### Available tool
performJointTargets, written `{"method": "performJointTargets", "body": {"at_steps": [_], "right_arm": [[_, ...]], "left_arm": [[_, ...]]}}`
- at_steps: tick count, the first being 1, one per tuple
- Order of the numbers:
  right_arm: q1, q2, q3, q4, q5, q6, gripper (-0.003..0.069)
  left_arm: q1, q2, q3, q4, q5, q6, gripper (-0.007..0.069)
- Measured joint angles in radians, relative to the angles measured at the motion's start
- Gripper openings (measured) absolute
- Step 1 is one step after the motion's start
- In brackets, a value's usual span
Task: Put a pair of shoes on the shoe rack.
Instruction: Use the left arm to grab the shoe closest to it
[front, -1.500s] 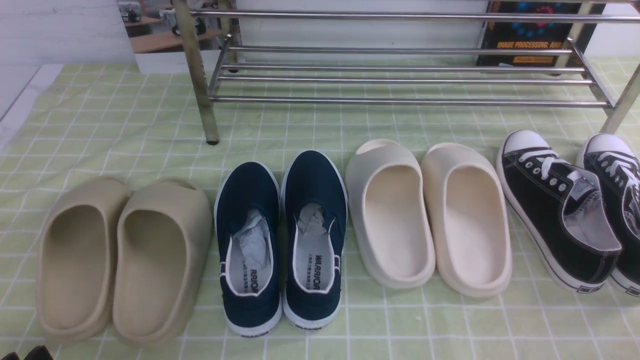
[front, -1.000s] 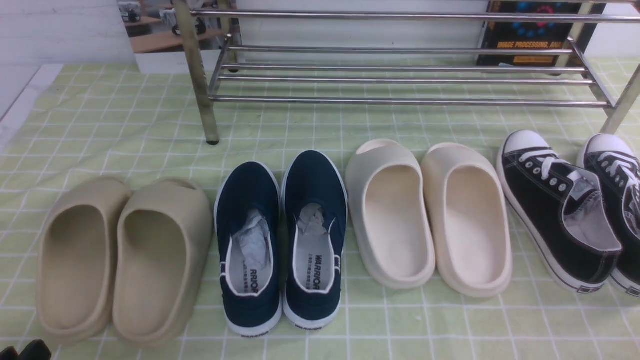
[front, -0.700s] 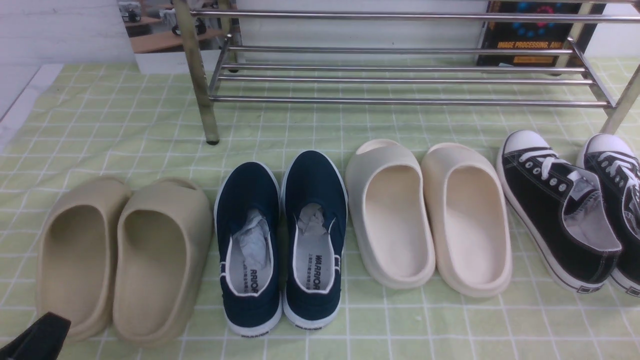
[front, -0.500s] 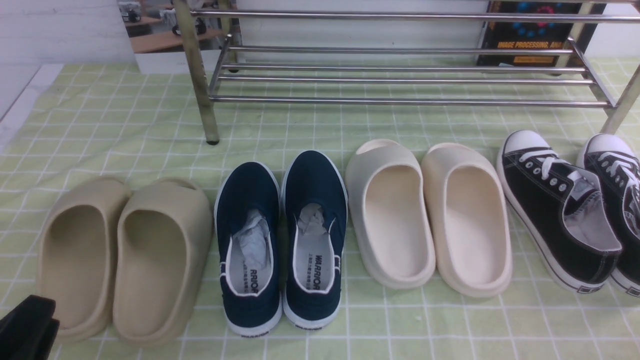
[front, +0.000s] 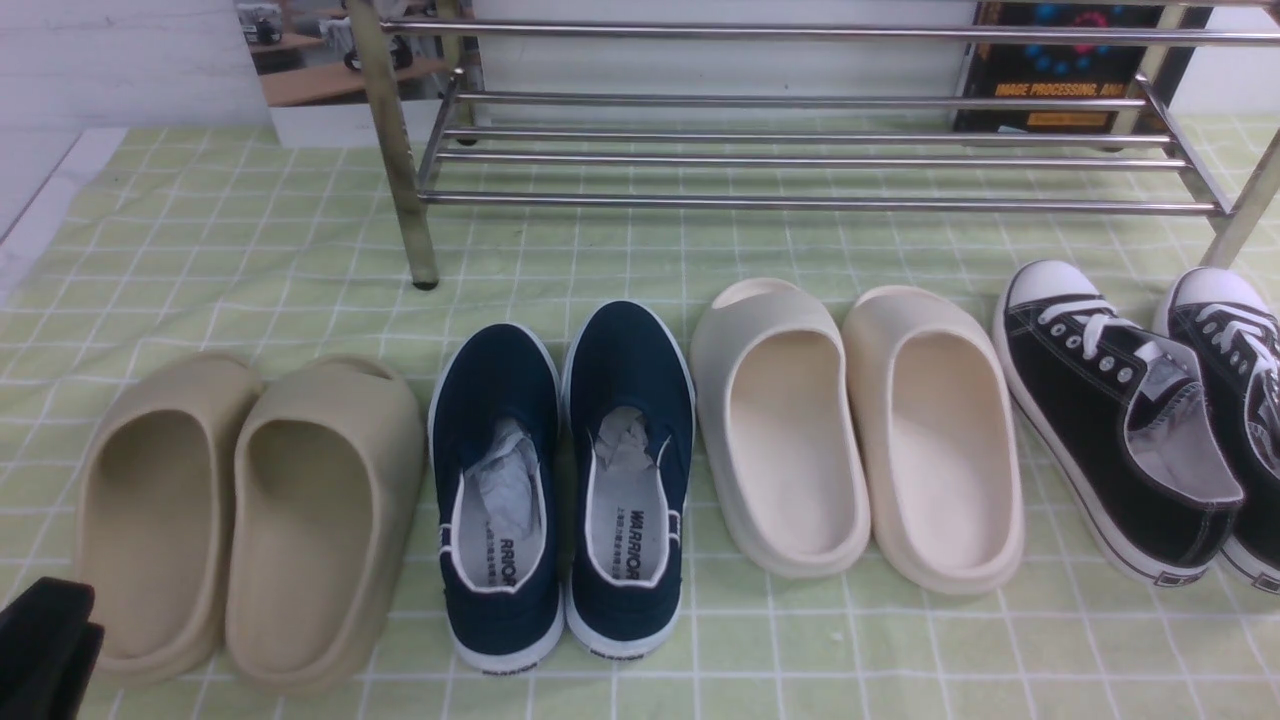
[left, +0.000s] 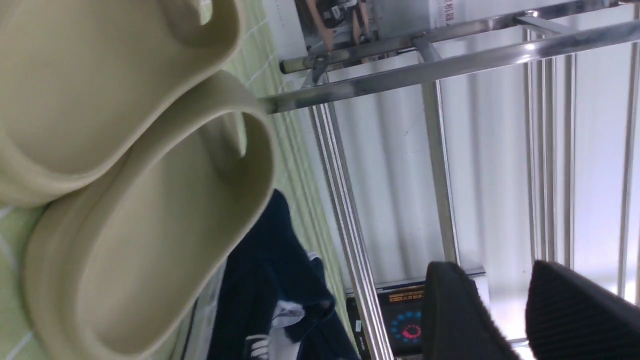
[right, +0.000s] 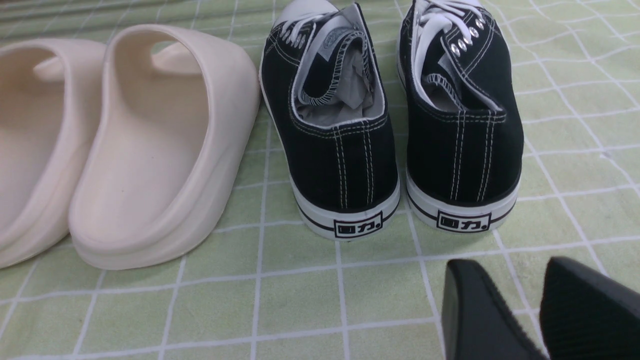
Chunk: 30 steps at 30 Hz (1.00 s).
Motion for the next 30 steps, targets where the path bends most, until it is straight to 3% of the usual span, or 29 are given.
{"method": "performJointTargets", "body": {"at_steps": [6,8,12,16,21,30], "right_arm": [[0.000,0.000,0.000,0.000,0.000,0.000,0.0239],[0.000,0.000,0.000,0.000,0.000,0.000,0.0239],[0.000,0.000,0.000,0.000,0.000,0.000,0.0239],[0.000,0.000,0.000,0.000,0.000,0.000,0.0239],[0.000,0.000,0.000,0.000,0.000,0.000,0.0239],[0.000,0.000,0.000,0.000,0.000,0.000,0.0239]], "left_arm": [[0.000,0.000,-0.187,0.084,0.034,0.315,0.0203],[0.000,0.025,-0.260,0.137,0.103,0.467,0.0159],[0.000,0.149,-0.368,0.235,0.239,0.601,0.0059],[0.000,0.304,-0.482,0.352,0.362,0.632,-0.0013],[0.000,0.509,-0.660,0.479,0.553,0.635,-0.0013],[0.000,0.645,-0.788,0.464,0.648,0.630,-0.0013]]}}
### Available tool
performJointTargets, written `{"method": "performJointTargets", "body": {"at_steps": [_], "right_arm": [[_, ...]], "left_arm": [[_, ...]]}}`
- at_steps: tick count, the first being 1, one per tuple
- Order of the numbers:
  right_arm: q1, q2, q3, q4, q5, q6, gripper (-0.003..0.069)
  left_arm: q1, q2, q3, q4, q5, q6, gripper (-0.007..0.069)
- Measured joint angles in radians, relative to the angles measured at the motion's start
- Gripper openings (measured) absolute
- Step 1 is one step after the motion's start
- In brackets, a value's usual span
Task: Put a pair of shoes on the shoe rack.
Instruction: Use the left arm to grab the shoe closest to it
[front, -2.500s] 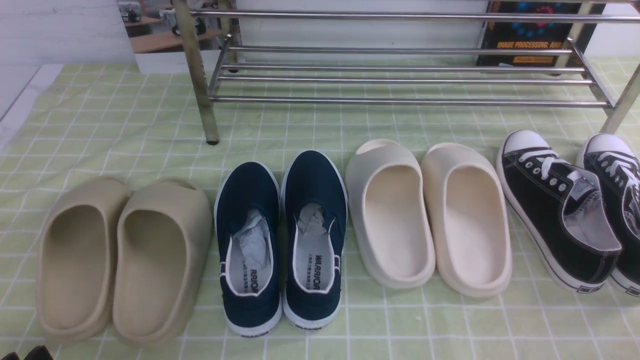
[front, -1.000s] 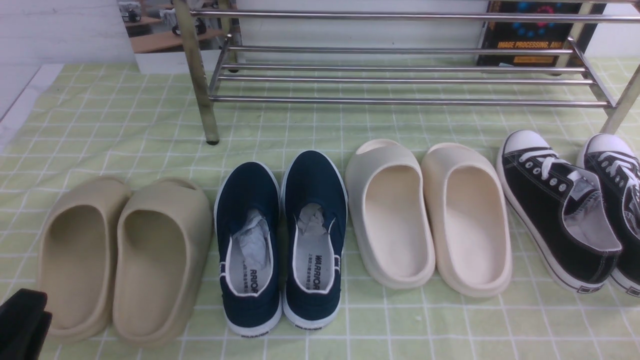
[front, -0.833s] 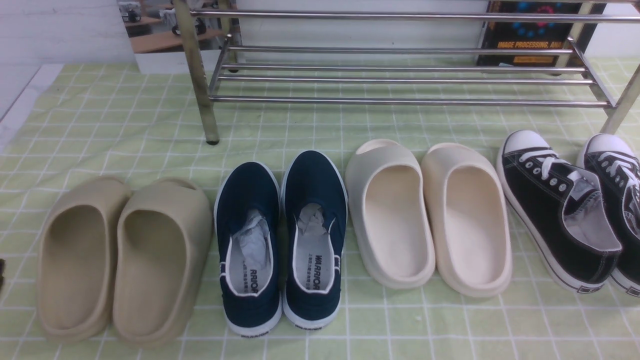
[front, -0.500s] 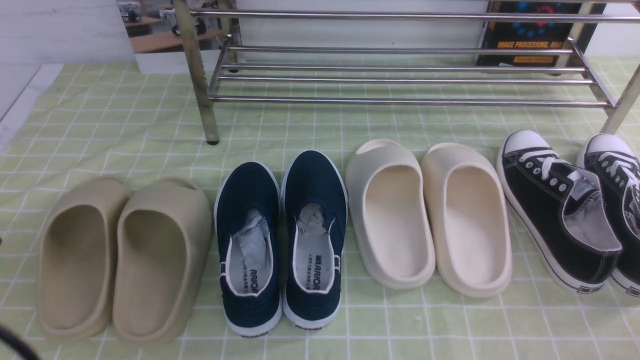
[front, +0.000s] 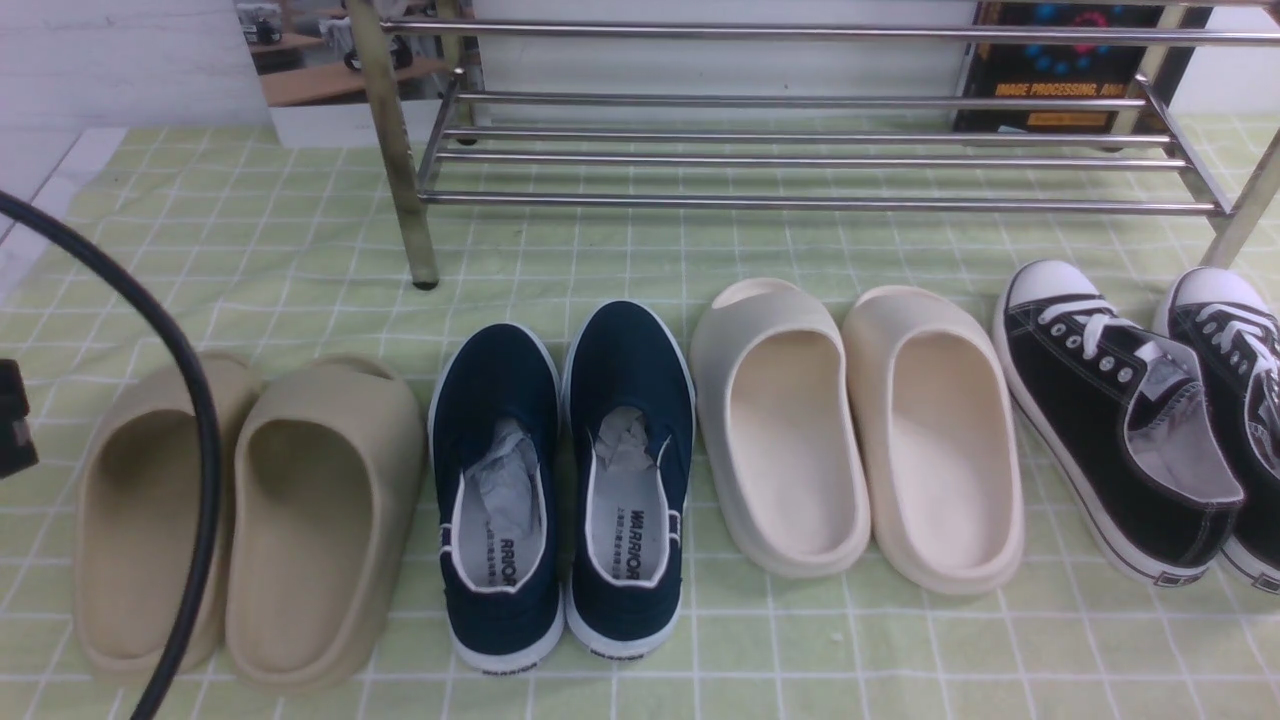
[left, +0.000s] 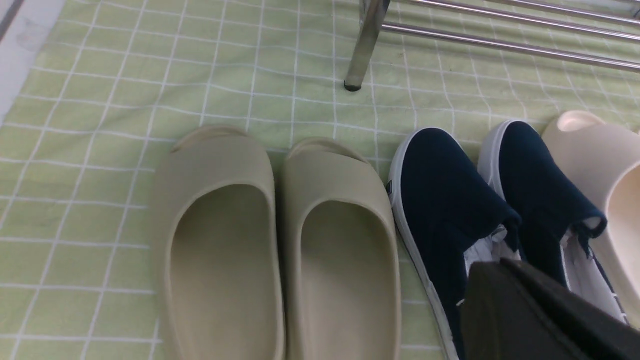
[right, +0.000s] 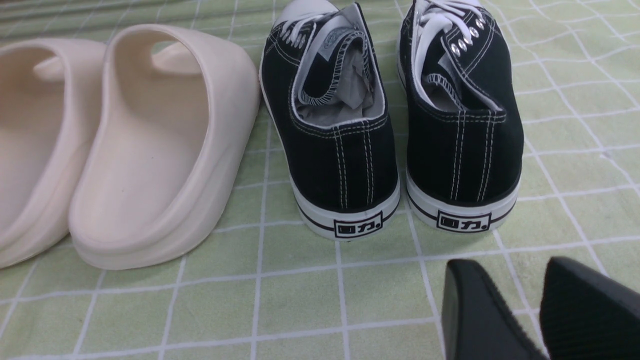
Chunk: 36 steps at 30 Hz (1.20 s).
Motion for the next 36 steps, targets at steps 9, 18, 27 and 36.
{"method": "performJointTargets", "body": {"at_steps": [9,18,27,36], "right_arm": [[0.000,0.000,0.000,0.000,0.000,0.000,0.0239],[0.000,0.000,0.000,0.000,0.000,0.000,0.0239],[0.000,0.000,0.000,0.000,0.000,0.000,0.0239],[0.000,0.000,0.000,0.000,0.000,0.000,0.0239]], "left_arm": [[0.000,0.147,-0.207,0.087,0.265,-0.029,-0.0013],[-0.262,0.448,-0.361,0.193,0.399,-0.084,-0.0013],[-0.389,0.790,-0.382,0.250,0.416,-0.250,0.0097],[-0.396,0.968,-0.383,0.134,0.304,-0.269,0.0409]]}}
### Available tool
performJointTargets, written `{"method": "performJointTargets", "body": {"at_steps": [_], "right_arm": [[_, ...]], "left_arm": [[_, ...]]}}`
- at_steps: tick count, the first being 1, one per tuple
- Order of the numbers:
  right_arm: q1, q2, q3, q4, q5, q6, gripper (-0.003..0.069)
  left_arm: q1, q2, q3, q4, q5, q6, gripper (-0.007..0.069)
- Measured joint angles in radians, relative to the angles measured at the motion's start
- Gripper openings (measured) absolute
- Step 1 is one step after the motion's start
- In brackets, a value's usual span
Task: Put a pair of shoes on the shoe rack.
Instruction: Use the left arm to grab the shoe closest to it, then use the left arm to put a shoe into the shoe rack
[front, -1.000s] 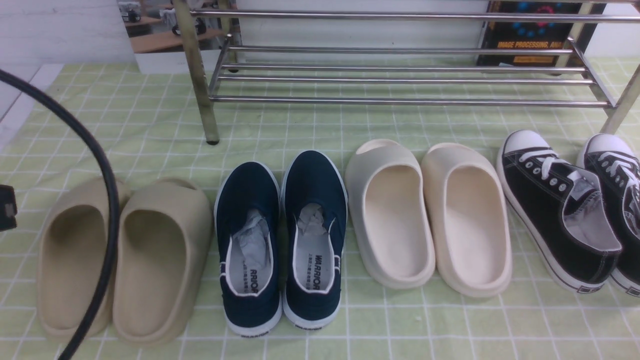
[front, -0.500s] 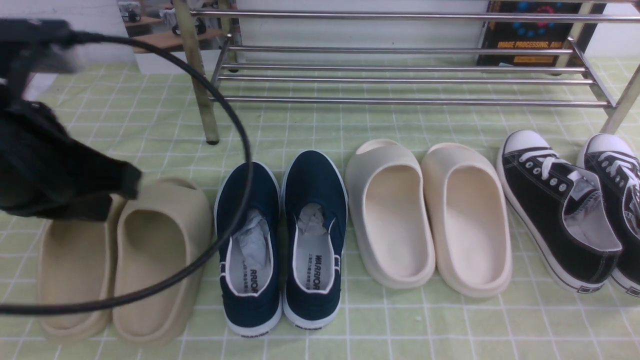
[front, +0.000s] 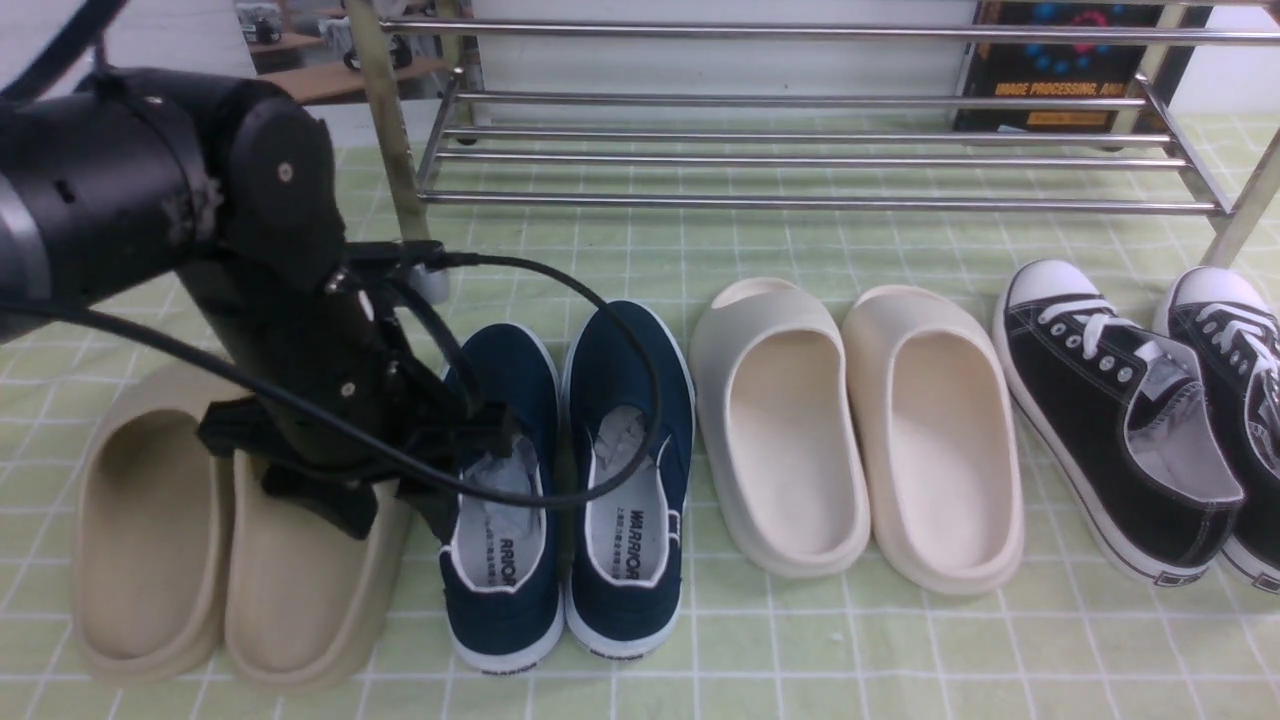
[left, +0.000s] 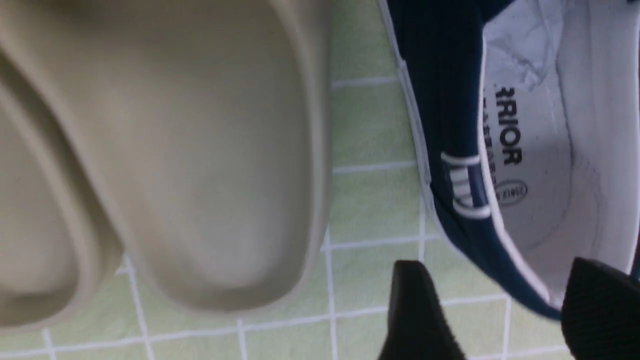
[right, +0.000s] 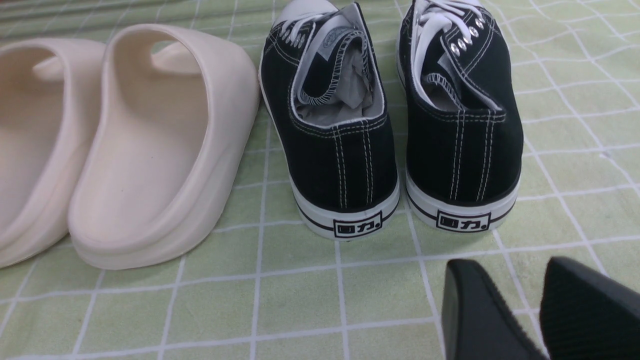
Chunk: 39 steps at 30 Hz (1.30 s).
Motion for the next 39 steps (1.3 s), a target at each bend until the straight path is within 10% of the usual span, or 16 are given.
{"method": "performJointTargets", "body": {"at_steps": [11,26,39], "right_arm": [[0.000,0.000,0.000,0.000,0.000,0.000,0.0239],[0.000,0.000,0.000,0.000,0.000,0.000,0.0239],[0.000,0.000,0.000,0.000,0.000,0.000,0.0239]], "left_arm": [[-0.076,0.114,-0.001,0.060,-0.092,-0.035,0.0342],[-0.089,0.170,-0.004,0.164,-0.099,-0.135,0.0037],[-0.068,0.053,-0.304,0.207,0.062,-0.123,0.0034]]}}
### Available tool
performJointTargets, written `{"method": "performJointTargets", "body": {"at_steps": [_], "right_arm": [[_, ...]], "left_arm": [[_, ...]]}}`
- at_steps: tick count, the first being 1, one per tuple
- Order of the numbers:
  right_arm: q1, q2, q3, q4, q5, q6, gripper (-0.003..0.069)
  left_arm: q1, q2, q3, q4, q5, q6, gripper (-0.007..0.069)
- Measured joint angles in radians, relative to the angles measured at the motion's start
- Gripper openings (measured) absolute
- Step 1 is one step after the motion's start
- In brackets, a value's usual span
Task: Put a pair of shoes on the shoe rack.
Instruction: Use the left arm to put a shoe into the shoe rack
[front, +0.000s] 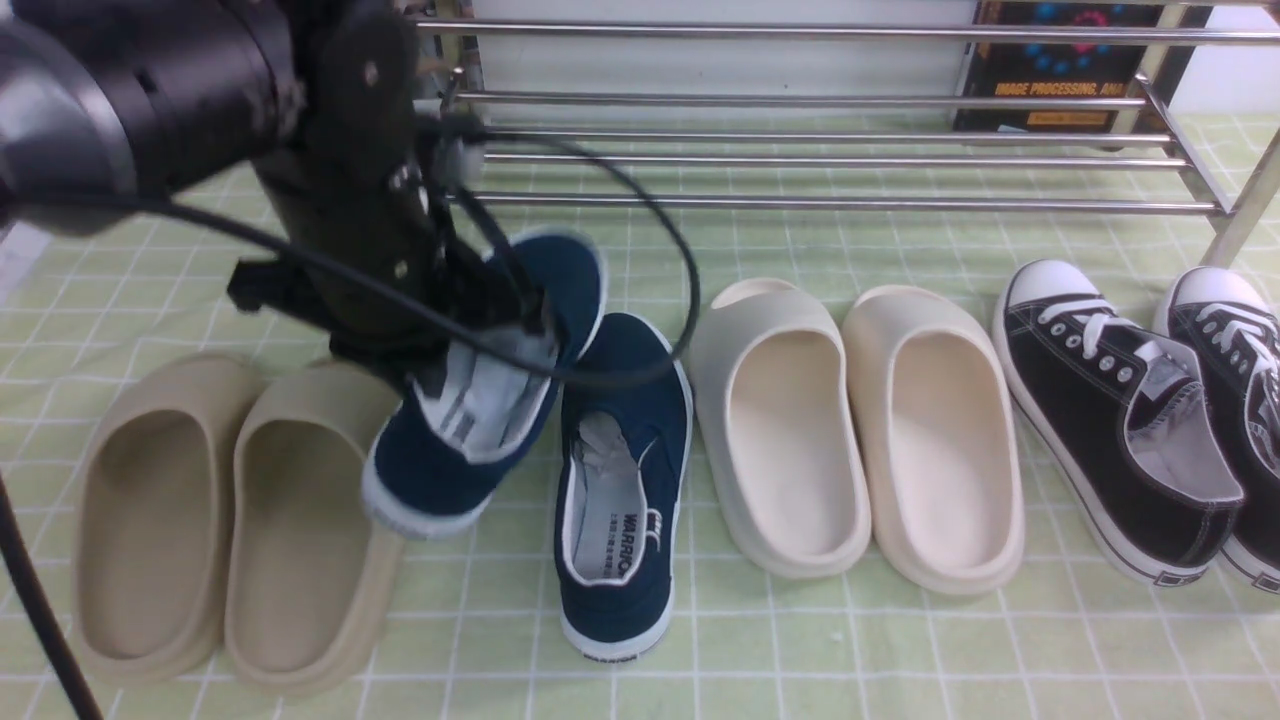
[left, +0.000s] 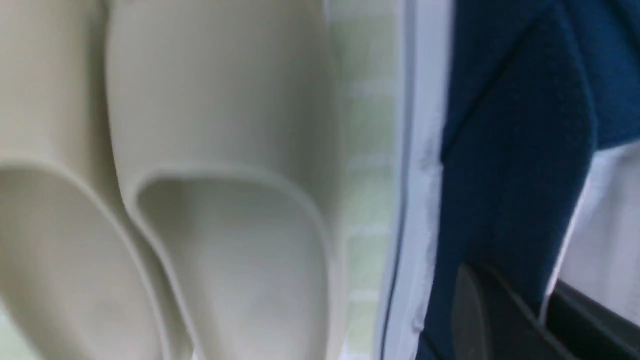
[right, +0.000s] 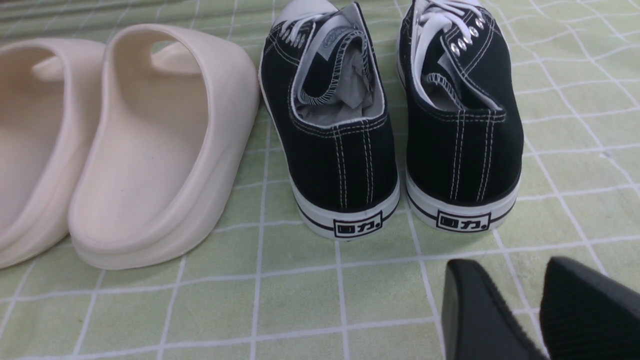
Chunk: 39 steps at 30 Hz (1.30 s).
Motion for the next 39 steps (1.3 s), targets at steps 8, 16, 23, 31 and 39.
{"method": "performJointTargets", "body": {"at_steps": [8,16,23,31,39], "right_arm": [[0.000,0.000,0.000,0.000,0.000,0.000,0.0239],[0.000,0.000,0.000,-0.001,0.000,0.000,0.0239],[0.000,0.000,0.000,-0.003,0.000,0.000,0.0239],[0.000,0.000,0.000,-0.004,0.000,0.000,0.0239],[0.000,0.000,0.000,-0.004,0.000,0.000,0.0239]], "left_arm": [[0.086,0.085,-0.133,-0.036,-0.024,0.004,0.0033],[0.110,0.213,-0.215,-0.085,-0.151,0.004,0.0033],[0.108,0.309,-0.312,-0.096,-0.246,-0.008,0.0033],[0.108,0.380,-0.384,-0.090,-0.341,-0.035,0.0033],[0.108,0.414,-0.389,-0.062,-0.425,-0.037,0.0033]]}}
